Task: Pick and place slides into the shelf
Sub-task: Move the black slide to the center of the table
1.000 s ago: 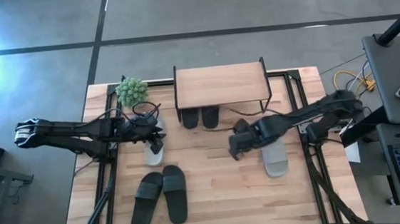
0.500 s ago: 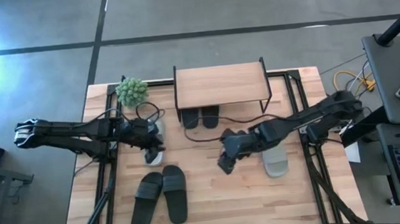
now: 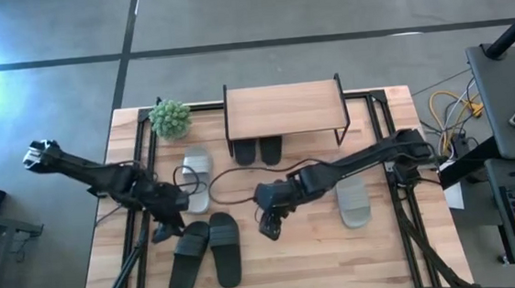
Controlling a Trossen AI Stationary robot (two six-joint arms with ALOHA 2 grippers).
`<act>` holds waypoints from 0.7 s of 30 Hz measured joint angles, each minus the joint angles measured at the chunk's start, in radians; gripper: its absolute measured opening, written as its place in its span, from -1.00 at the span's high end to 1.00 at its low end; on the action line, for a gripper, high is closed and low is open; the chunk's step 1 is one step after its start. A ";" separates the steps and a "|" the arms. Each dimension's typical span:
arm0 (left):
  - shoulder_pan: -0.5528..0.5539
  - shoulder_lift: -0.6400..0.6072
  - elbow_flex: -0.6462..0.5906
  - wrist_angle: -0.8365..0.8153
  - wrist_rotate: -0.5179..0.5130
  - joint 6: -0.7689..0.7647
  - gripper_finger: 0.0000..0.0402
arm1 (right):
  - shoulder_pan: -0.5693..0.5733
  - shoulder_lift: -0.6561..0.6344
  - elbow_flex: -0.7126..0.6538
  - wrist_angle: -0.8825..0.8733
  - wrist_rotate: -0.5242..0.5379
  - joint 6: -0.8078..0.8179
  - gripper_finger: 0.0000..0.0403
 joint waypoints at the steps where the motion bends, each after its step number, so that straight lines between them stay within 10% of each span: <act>1: -0.015 0.000 0.000 0.013 0.000 -0.008 0.33 | 0.000 0.005 0.004 -0.016 -0.002 -0.011 0.07; 21: 0.004 0.294 -0.028 0.140 0.045 0.246 0.33 | 0.019 -0.110 -0.138 -0.076 -0.026 0.047 0.07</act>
